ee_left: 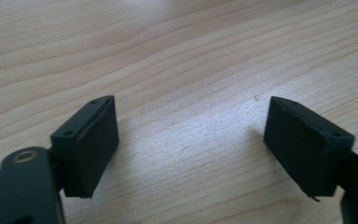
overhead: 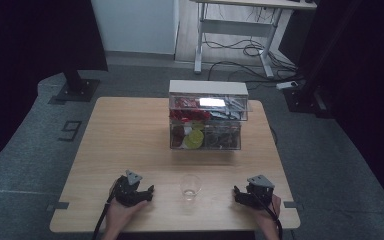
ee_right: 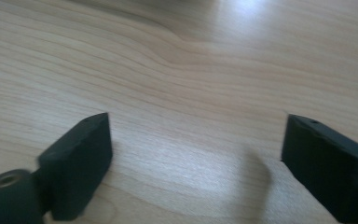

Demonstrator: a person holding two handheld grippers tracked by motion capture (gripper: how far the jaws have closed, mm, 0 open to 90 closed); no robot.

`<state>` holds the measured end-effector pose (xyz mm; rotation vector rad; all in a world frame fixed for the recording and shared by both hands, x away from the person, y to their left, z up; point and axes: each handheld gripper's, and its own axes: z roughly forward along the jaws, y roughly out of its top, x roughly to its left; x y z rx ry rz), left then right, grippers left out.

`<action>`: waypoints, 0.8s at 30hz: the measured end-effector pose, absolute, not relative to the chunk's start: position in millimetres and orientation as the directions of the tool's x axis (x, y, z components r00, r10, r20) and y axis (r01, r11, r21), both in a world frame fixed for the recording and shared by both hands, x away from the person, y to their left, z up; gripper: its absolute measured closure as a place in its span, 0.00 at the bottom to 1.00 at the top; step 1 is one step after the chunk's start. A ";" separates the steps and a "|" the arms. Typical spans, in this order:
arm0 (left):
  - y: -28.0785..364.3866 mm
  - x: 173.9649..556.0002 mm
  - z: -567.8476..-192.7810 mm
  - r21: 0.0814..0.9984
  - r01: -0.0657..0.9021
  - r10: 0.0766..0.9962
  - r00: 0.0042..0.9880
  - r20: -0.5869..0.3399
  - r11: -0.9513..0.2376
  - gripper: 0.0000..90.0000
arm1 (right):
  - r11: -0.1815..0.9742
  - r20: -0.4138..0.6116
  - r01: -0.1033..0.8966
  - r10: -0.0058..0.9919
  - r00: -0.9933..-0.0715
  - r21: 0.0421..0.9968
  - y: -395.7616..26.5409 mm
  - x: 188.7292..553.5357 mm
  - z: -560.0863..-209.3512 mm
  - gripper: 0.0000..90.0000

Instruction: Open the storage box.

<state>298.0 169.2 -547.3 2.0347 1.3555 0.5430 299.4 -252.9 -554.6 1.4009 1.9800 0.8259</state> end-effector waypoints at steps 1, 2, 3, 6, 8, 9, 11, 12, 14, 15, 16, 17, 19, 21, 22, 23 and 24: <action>169.6 298.1 -547.3 0.696 0.664 0.922 0.387 -0.005 -0.275 0.21 | 0.255 -0.088 0.601 0.952 -0.294 0.757 -253.3 300.1 -554.6 0.15; 170.3 298.1 -547.2 0.696 0.663 0.922 0.387 -0.005 -0.274 0.23 | 0.228 -0.047 0.620 0.955 -0.294 0.750 -255.0 302.0 -554.8 0.15; 171.2 297.8 -547.2 0.700 0.661 0.924 0.382 -0.003 -0.271 0.23 | 0.223 -0.039 0.623 0.955 -0.294 0.749 -256.0 302.5 -554.9 0.15; 171.9 297.2 -547.0 0.700 0.661 0.925 0.379 -0.003 -0.269 0.25 | 0.201 -0.008 0.637 0.956 -0.293 0.744 -259.1 302.9 -555.2 0.15; 172.8 296.5 -546.9 0.702 0.660 0.927 0.375 -0.001 -0.266 0.26 | 0.188 0.009 0.645 0.957 -0.290 0.741 -261.0 303.0 -555.4 0.15; 173.8 295.6 -546.7 0.705 0.659 0.930 0.369 0.001 -0.262 0.28 | 0.187 0.008 0.645 0.958 -0.287 0.741 -260.7 302.4 -555.4 0.16; 174.6 295.2 -546.8 0.706 0.659 0.931 0.365 0.001 -0.259 0.28 | 0.186 0.008 0.645 0.958 -0.286 0.741 -260.6 302.3 -555.4 0.16; 175.3 295.1 -546.8 0.706 0.659 0.931 0.366 0.000 -0.259 0.29 | 0.185 0.008 0.645 0.959 -0.284 0.741 -260.5 302.0 -555.4 0.16; 175.9 294.2 -546.4 0.713 0.652 0.931 0.365 0.004 -0.259 0.34 | 0.185 0.008 0.645 0.959 -0.284 0.741 -260.5 301.7 -555.4 0.16; 175.9 293.5 -546.0 0.719 0.645 0.932 0.363 0.011 -0.260 0.34 | 0.185 0.008 0.645 0.959 -0.284 0.741 -260.5 301.7 -555.4 0.16; 175.4 292.4 -545.5 0.727 0.634 0.933 0.358 0.026 -0.263 0.36 | 0.185 0.008 0.645 0.959 -0.284 0.741 -260.6 301.7 -555.4 0.16; 175.2 292.0 -545.3 0.729 0.632 0.934 0.356 0.030 -0.264 0.37 | 0.184 0.010 0.645 0.959 -0.284 0.742 -260.6 301.6 -555.4 0.16; 175.5 291.4 -544.9 0.731 0.631 0.934 0.356 0.026 -0.261 0.37 | 0.183 0.012 0.645 0.958 -0.285 0.742 -260.6 301.2 -555.3 0.17; 176.0 290.9 -544.6 0.734 0.630 0.935 0.354 0.019 -0.253 0.38 | 0.180 0.012 0.643 0.959 -0.283 0.744 -260.2 299.9 -555.3 0.18; 176.5 290.7 -544.2 0.734 0.631 0.935 0.355 0.015 -0.251 0.38 | 0.180 0.012 0.643 0.959 -0.283 0.744 -260.2 299.9 -555.3 0.18; 178.2 289.3 -542.5 0.738 0.629 0.936 0.351 0.011 -0.245 0.39 | 0.178 0.014 0.644 0.960 -0.281 0.744 -260.0 299.3 -555.2 0.19; 178.2 289.3 -542.5 0.738 0.629 0.936 0.351 0.011 -0.245 0.40 | 0.178 0.014 0.644 0.960 -0.281 0.744 -260.0 299.3 -555.2 0.19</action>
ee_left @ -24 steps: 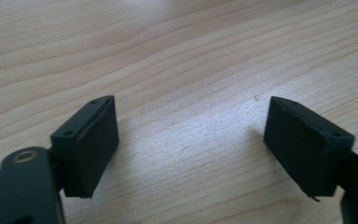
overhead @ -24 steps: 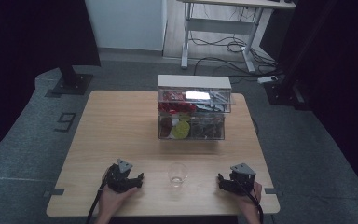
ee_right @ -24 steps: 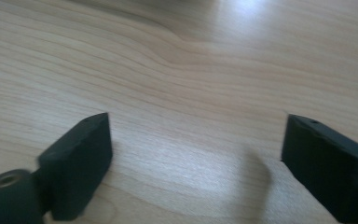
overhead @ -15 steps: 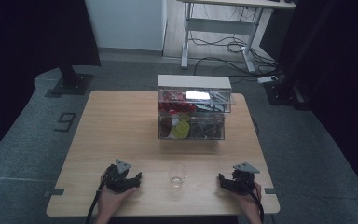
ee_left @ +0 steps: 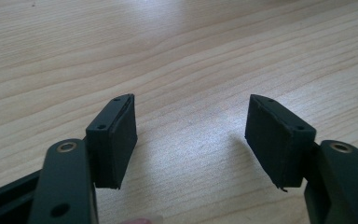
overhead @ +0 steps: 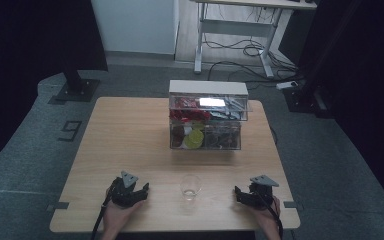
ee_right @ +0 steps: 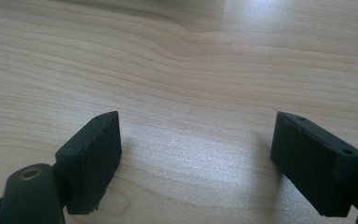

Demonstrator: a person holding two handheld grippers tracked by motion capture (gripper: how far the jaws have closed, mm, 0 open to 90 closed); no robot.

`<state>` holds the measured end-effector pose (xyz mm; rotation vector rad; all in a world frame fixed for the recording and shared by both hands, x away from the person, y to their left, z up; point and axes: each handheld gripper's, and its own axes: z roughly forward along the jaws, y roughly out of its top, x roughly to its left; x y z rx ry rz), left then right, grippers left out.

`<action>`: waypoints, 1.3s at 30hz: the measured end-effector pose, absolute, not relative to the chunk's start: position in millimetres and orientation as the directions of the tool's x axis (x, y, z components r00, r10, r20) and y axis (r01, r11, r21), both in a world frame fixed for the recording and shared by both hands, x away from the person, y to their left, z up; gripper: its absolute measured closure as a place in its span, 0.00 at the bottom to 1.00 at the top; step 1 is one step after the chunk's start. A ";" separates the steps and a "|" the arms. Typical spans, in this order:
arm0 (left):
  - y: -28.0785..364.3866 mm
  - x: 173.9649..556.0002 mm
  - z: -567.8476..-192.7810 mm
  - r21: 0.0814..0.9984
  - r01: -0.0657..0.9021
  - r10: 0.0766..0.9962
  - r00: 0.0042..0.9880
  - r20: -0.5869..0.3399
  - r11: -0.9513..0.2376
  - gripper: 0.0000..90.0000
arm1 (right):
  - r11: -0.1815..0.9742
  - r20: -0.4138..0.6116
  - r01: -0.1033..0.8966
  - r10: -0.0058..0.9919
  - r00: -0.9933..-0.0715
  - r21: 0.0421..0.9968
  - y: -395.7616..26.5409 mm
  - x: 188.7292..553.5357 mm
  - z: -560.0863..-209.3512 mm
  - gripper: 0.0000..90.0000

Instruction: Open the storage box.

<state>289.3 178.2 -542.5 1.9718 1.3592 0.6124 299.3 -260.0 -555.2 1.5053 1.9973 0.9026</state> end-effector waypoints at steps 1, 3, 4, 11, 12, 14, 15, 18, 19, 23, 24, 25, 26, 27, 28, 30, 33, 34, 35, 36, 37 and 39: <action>180.7 285.7 -539.8 0.744 0.618 0.934 0.357 0.020 -0.252 0.41 | 0.180 0.012 0.643 0.960 -0.281 0.745 -260.2 298.9 -555.2 0.19; 181.7 283.9 -538.6 0.748 0.613 0.932 0.362 0.018 -0.253 0.41 | 0.180 0.011 0.642 0.960 -0.281 0.745 -260.2 298.6 -555.2 0.19; 182.7 282.7 -537.8 0.750 0.611 0.930 0.367 0.017 -0.255 0.42 | 0.180 0.011 0.640 0.959 -0.282 0.747 -260.2 298.1 -555.2 0.20; 188.4 279.5 -530.4 0.769 0.596 0.928 0.372 -0.009 -0.231 0.44 | 0.180 0.011 0.640 0.959 -0.283 0.747 -260.1 297.8 -555.2 0.20; 187.4 278.6 -528.8 0.772 0.590 0.927 0.374 -0.001 -0.238 0.45 | 0.180 0.011 0.640 0.959 -0.283 0.747 -260.1 297.8 -555.2 0.20; 185.8 276.6 -525.3 0.780 0.580 0.921 0.390 -0.013 -0.235 0.45 | 0.180 0.011 0.640 0.959 -0.283 0.747 -260.1 297.8 -555.2 0.21; 184.6 275.4 -523.9 0.786 0.573 0.919 0.393 -0.017 -0.231 0.45 | 0.180 0.011 0.639 0.959 -0.284 0.747 -260.1 297.8 -555.2 0.21; 181.4 274.1 -520.1 0.791 0.565 0.909 0.417 -0.026 -0.237 0.46 | 0.181 0.011 0.639 0.959 -0.284 0.748 -260.1 297.9 -555.2 0.21; 180.2 274.1 -518.9 0.795 0.560 0.908 0.418 -0.028 -0.233 0.46 | 0.181 0.011 0.639 0.959 -0.284 0.748 -260.1 297.9 -555.2 0.21; 176.3 275.5 -511.8 0.799 0.553 0.903 0.428 -0.032 -0.234 0.51 | 0.181 0.011 0.639 0.959 -0.285 0.748 -260.1 297.9 -555.2 0.21; 175.2 276.2 -509.8 0.801 0.552 0.901 0.432 -0.035 -0.233 0.53 | 0.181 0.011 0.639 0.959 -0.284 0.748 -260.1 297.9 -555.2 0.21; 174.0 276.9 -508.4 0.802 0.551 0.901 0.432 -0.037 -0.231 0.54 | 0.180 0.011 0.639 0.959 -0.283 0.748 -260.2 297.9 -555.2 0.21; 172.2 278.1 -505.8 0.804 0.549 0.900 0.435 -0.039 -0.230 0.55 | 0.179 0.012 0.639 0.959 -0.282 0.748 -260.2 297.8 -555.1 0.21; 171.2 278.7 -504.2 0.806 0.546 0.898 0.438 -0.039 -0.231 0.56 | 0.177 0.014 0.639 0.959 -0.282 0.748 -260.3 297.8 -555.1 0.22; 169.1 279.5 -502.0 0.811 0.540 0.898 0.439 -0.040 -0.227 0.56 | 0.175 0.015 0.640 0.960 -0.281 0.748 -260.5 297.8 -555.1 0.22; 166.4 280.7 -499.3 0.812 0.536 0.895 0.444 -0.036 -0.233 0.55 | 0.174 0.016 0.640 0.960 -0.280 0.749 -260.5 297.8 -555.1 0.22; 163.2 282.5 -497.2 0.814 0.533 0.891 0.452 -0.041 -0.233 0.54 | 0.172 0.016 0.639 0.960 -0.278 0.749 -260.5 297.6 -555.1 0.23; 162.1 283.2 -496.5 0.814 0.532 0.889 0.455 -0.043 -0.232 0.54 | 0.172 0.016 0.639 0.961 -0.278 0.749 -260.5 297.6 -555.1 0.23; 160.7 284.2 -495.8 0.816 0.529 0.889 0.455 -0.044 -0.231 0.55 | 0.173 0.014 0.639 0.961 -0.277 0.749 -260.4 297.6 -555.1 0.23; 159.2 285.4 -495.2 0.817 0.527 0.888 0.458 -0.043 -0.232 0.55 | 0.173 0.014 0.639 0.961 -0.277 0.749 -260.3 297.5 -555.1 0.23; 157.6 286.8 -494.5 0.817 0.527 0.885 0.463 -0.045 -0.234 0.55 | 0.171 0.014 0.639 0.961 -0.274 0.750 -260.4 297.4 -555.1 0.23; 152.8 291.7 -493.5 0.814 0.527 0.878 0.477 -0.047 -0.243 0.55 | 0.169 0.015 0.639 0.962 -0.272 0.750 -260.4 297.2 -555.0 0.24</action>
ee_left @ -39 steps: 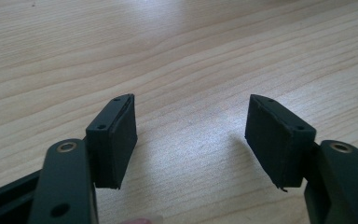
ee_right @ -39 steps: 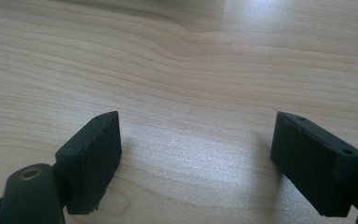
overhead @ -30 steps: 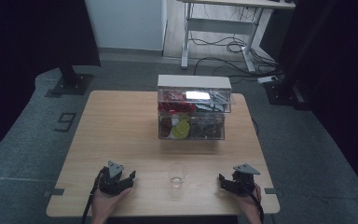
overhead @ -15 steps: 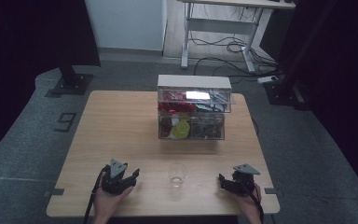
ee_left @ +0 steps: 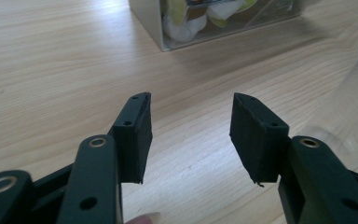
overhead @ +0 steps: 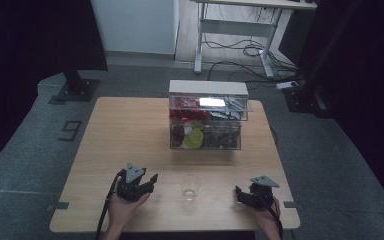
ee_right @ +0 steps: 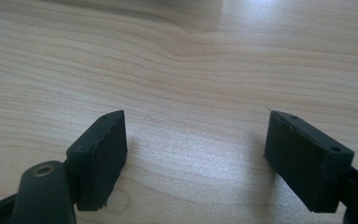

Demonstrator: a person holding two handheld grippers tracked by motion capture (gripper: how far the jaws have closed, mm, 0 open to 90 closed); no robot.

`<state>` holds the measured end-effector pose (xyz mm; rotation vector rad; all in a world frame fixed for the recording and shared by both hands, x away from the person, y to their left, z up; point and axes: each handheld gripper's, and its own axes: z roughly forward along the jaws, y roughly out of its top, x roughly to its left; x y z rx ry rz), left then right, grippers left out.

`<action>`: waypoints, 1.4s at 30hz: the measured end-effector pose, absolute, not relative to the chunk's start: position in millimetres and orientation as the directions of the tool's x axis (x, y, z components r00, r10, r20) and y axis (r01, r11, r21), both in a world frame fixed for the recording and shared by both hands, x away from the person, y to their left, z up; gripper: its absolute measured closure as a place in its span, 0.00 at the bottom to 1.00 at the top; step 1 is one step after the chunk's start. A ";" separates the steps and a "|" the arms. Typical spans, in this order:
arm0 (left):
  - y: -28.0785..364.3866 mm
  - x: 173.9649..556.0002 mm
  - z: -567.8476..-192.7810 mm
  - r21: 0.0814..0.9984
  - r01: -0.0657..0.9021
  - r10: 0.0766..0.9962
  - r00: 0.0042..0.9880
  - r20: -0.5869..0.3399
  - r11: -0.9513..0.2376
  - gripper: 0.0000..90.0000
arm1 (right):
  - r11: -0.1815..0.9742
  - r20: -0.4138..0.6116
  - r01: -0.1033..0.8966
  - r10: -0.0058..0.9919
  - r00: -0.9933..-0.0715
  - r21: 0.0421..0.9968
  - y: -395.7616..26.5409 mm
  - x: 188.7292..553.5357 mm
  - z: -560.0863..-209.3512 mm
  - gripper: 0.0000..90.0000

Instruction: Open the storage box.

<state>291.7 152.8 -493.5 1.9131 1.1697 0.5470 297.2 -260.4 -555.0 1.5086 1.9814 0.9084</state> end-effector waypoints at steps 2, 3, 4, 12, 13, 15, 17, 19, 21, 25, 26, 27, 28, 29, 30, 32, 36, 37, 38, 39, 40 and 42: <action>151.3 293.6 -493.2 0.812 0.529 0.875 0.482 -0.051 -0.244 0.54 | 0.170 0.014 0.639 0.962 -0.272 0.750 -260.3 297.2 -555.0 0.24; 149.8 296.2 -492.9 0.808 0.534 0.871 0.489 -0.056 -0.248 0.54 | 0.170 0.014 0.639 0.962 -0.272 0.751 -260.3 297.1 -555.0 0.24; 148.6 298.2 -492.7 0.806 0.538 0.870 0.489 -0.061 -0.246 0.54 | 0.170 0.014 0.638 0.962 -0.273 0.751 -260.3 297.0 -555.0 0.24; 140.9 310.1 -490.9 0.791 0.562 0.884 0.463 -0.058 -0.243 0.51 | 0.170 0.013 0.638 0.962 -0.271 0.751 -260.2 296.6 -555.0 0.25; 140.2 311.1 -490.7 0.792 0.561 0.884 0.464 -0.058 -0.242 0.51 | 0.170 0.013 0.638 0.962 -0.271 0.751 -260.2 296.6 -555.0 0.25; 138.3 312.8 -490.3 0.790 0.561 0.882 0.468 -0.056 -0.247 0.52 | 0.169 0.012 0.638 0.963 -0.270 0.751 -260.2 296.2 -555.0 0.25; 136.0 314.1 -490.0 0.793 0.552 0.883 0.468 -0.038 -0.258 0.54 | 0.169 0.013 0.638 0.963 -0.270 0.751 -260.1 295.9 -554.9 0.25; 133.7 315.6 -489.8 0.795 0.545 0.884 0.467 -0.024 -0.266 0.57 | 0.168 0.013 0.638 0.963 -0.269 0.751 -260.1 295.8 -554.9 0.25; 132.1 317.7 -489.0 0.800 0.538 0.881 0.473 -0.026 -0.266 0.60 | 0.167 0.014 0.638 0.963 -0.269 0.751 -260.2 295.9 -554.9 0.25; 129.7 322.5 -487.2 0.811 0.525 0.872 0.487 -0.039 -0.257 0.65 | 0.167 0.014 0.638 0.963 -0.269 0.751 -260.2 295.9 -554.9 0.25; 128.9 323.7 -486.5 0.815 0.519 0.872 0.488 -0.035 -0.258 0.66 | 0.167 0.014 0.638 0.963 -0.269 0.751 -260.2 295.9 -554.9 0.25; 128.2 324.5 -485.9 0.816 0.516 0.872 0.488 -0.032 -0.259 0.69 | 0.167 0.014 0.638 0.963 -0.269 0.752 -260.2 295.9 -554.9 0.25; 127.5 325.2 -485.5 0.820 0.513 0.871 0.490 -0.035 -0.255 0.70 | 0.168 0.014 0.638 0.963 -0.269 0.751 -260.2 295.9 -554.9 0.25; 126.8 325.8 -485.0 0.822 0.510 0.871 0.490 -0.036 -0.253 0.72 | 0.168 0.014 0.638 0.963 -0.269 0.751 -260.2 295.8 -554.9 0.25; 125.8 326.2 -484.5 0.822 0.507 0.870 0.492 -0.029 -0.259 0.76 | 0.168 0.013 0.638 0.963 -0.269 0.751 -260.2 295.8 -554.9 0.25; 123.7 327.3 -483.7 0.825 0.500 0.865 0.500 -0.028 -0.262 0.78 | 0.168 0.013 0.638 0.963 -0.269 0.751 -260.2 295.8 -554.9 0.25; 118.9 331.3 -480.7 0.819 0.505 0.847 0.529 -0.044 -0.272 0.84 | 0.167 0.013 0.638 0.963 -0.268 0.752 -260.2 295.8 -554.9 0.26; 117.4 332.2 -479.9 0.816 0.506 0.840 0.540 -0.047 -0.279 0.85 | 0.167 0.013 0.638 0.963 -0.268 0.752 -260.3 295.8 -554.9 0.26; 115.6 333.1 -479.3 0.813 0.508 0.836 0.546 -0.048 -0.285 0.87 | 0.165 0.014 0.637 0.964 -0.267 0.753 -260.4 295.8 -554.9 0.26; 114.3 333.7 -479.0 0.811 0.512 0.835 0.548 -0.052 -0.285 0.87 | 0.165 0.014 0.637 0.964 -0.267 0.753 -260.4 295.8 -554.9 0.26; 112.4 335.0 -478.6 0.807 0.515 0.830 0.555 -0.057 -0.290 0.88 | 0.165 0.014 0.637 0.964 -0.267 0.753 -260.4 295.8 -554.9 0.26; 110.3 337.3 -478.0 0.804 0.518 0.826 0.560 -0.062 -0.291 0.92 | 0.165 0.014 0.637 0.964 -0.266 0.753 -260.5 295.8 -554.9 0.26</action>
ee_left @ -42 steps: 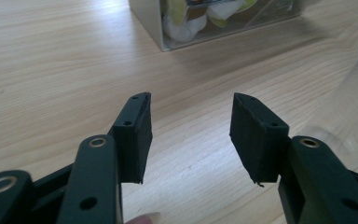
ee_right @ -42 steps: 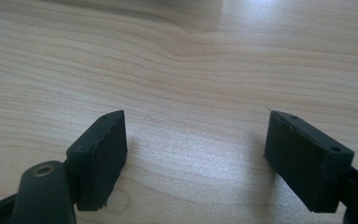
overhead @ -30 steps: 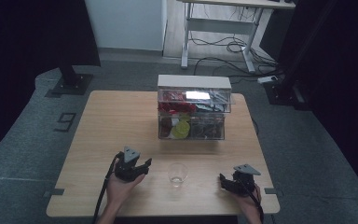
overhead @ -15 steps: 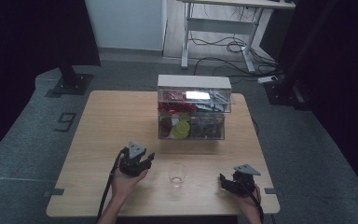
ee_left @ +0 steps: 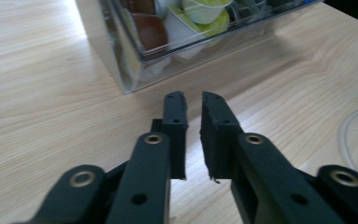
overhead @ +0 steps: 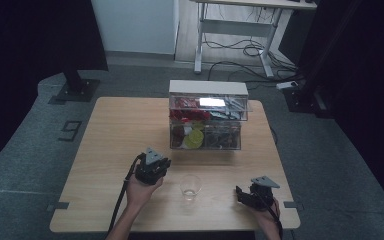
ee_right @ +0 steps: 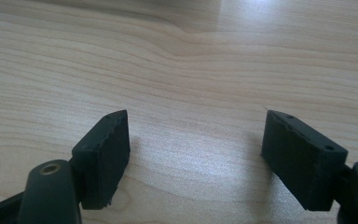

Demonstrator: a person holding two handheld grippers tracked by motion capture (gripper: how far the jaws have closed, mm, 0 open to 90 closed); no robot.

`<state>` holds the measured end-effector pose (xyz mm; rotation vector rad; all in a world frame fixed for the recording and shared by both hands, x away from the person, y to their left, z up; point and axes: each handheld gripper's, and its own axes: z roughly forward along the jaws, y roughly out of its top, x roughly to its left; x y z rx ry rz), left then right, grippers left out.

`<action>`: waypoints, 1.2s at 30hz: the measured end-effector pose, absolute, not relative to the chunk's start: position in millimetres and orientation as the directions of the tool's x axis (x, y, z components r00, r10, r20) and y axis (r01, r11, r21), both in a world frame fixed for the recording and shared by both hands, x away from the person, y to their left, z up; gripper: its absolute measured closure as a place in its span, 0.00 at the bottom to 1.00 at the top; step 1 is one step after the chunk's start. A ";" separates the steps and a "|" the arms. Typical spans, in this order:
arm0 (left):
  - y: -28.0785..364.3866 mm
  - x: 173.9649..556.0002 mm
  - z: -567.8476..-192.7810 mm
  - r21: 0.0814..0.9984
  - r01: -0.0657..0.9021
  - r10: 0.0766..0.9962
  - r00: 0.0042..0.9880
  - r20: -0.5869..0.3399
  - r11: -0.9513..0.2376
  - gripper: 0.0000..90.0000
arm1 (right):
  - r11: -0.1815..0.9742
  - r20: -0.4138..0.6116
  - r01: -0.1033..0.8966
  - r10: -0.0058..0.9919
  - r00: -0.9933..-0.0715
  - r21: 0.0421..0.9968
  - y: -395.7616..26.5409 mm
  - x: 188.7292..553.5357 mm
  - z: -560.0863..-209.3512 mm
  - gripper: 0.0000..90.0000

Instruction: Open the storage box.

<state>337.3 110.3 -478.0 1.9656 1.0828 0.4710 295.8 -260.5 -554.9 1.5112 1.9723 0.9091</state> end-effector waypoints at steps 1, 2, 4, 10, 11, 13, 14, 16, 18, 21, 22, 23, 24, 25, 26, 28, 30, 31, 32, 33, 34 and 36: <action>109.6 338.3 -477.5 0.805 0.520 0.828 0.557 -0.066 -0.285 0.93 | 0.165 0.014 0.637 0.964 -0.266 0.753 -260.5 295.8 -554.9 0.26; 109.3 339.5 -477.2 0.808 0.520 0.827 0.557 -0.074 -0.278 0.95 | 0.164 0.014 0.637 0.964 -0.266 0.753 -260.5 295.8 -554.9 0.26; 108.7 342.3 -477.2 0.810 0.527 0.824 0.557 -0.100 -0.258 0.98 | 0.164 0.014 0.637 0.964 -0.265 0.753 -260.5 295.7 -554.9 0.27; 104.3 348.6 -478.6 0.805 0.533 0.818 0.565 -0.109 -0.261 1.00 | 0.164 0.014 0.636 0.964 -0.265 0.754 -260.5 295.5 -554.9 0.27; 103.5 349.6 -478.9 0.804 0.533 0.817 0.566 -0.109 -0.262 1.00 | 0.165 0.013 0.636 0.964 -0.265 0.754 -260.5 295.5 -554.9 0.27; 102.0 352.1 -479.4 0.803 0.539 0.815 0.567 -0.120 -0.256 1.00 | 0.164 0.013 0.635 0.964 -0.265 0.754 -260.4 295.5 -554.9 0.28; 101.9 353.8 -479.7 0.801 0.547 0.808 0.571 -0.145 -0.243 1.00 | 0.164 0.013 0.636 0.964 -0.265 0.754 -260.4 295.5 -554.9 0.28; 100.6 356.8 -480.2 0.799 0.557 0.800 0.574 -0.174 -0.226 1.00 | 0.164 0.013 0.635 0.964 -0.264 0.755 -260.4 295.5 -554.9 0.28; 98.7 358.9 -480.3 0.799 0.555 0.799 0.577 -0.169 -0.232 1.00 | 0.163 0.013 0.636 0.964 -0.264 0.755 -260.4 295.4 -554.9 0.28; 93.6 362.6 -481.4 0.795 0.556 0.799 0.579 -0.163 -0.241 1.00 | 0.163 0.014 0.636 0.964 -0.264 0.755 -260.5 295.4 -554.9 0.28; 92.0 364.1 -482.1 0.794 0.557 0.799 0.580 -0.161 -0.245 1.00 | 0.163 0.014 0.636 0.964 -0.264 0.755 -260.5 295.4 -554.9 0.28; 90.4 365.7 -483.0 0.791 0.559 0.800 0.580 -0.158 -0.250 1.00 | 0.163 0.014 0.636 0.964 -0.264 0.755 -260.5 295.5 -554.9 0.28; 89.4 367.1 -483.9 0.789 0.561 0.799 0.580 -0.159 -0.250 1.00 | 0.163 0.014 0.636 0.964 -0.264 0.755 -260.5 295.4 -554.9 0.28; 88.1 369.0 -485.3 0.787 0.565 0.799 0.579 -0.164 -0.248 1.00 | 0.163 0.014 0.636 0.964 -0.264 0.754 -260.5 295.4 -554.9 0.28; 87.1 371.0 -486.7 0.783 0.569 0.800 0.577 -0.165 -0.249 1.00 | 0.163 0.014 0.636 0.964 -0.264 0.754 -260.5 295.4 -554.9 0.28; 85.1 374.9 -490.4 0.777 0.579 0.802 0.572 -0.171 -0.247 1.00 | 0.163 0.014 0.636 0.964 -0.264 0.754 -260.5 295.4 -554.9 0.28; 83.9 376.8 -492.7 0.773 0.583 0.803 0.572 -0.169 -0.252 1.00 | 0.163 0.014 0.636 0.964 -0.264 0.755 -260.5 295.4 -554.9 0.28; 83.3 377.7 -493.6 0.771 0.584 0.803 0.571 -0.170 -0.253 1.00 | 0.163 0.014 0.636 0.964 -0.264 0.755 -260.5 295.4 -554.9 0.28; 82.9 378.5 -494.3 0.770 0.587 0.802 0.571 -0.175 -0.251 1.00 | 0.163 0.014 0.636 0.964 -0.264 0.755 -260.5 295.4 -554.9 0.28; 82.6 379.2 -494.7 0.769 0.589 0.802 0.571 -0.177 -0.250 1.00 | 0.163 0.014 0.636 0.964 -0.264 0.755 -260.5 295.4 -554.9 0.28; 82.2 380.0 -494.8 0.767 0.591 0.803 0.570 -0.175 -0.252 1.00 | 0.163 0.014 0.636 0.964 -0.264 0.755 -260.5 295.4 -554.9 0.28; 81.4 381.8 -494.9 0.766 0.591 0.805 0.567 -0.173 -0.252 1.00 | 0.163 0.014 0.636 0.964 -0.264 0.755 -260.5 295.4 -554.9 0.28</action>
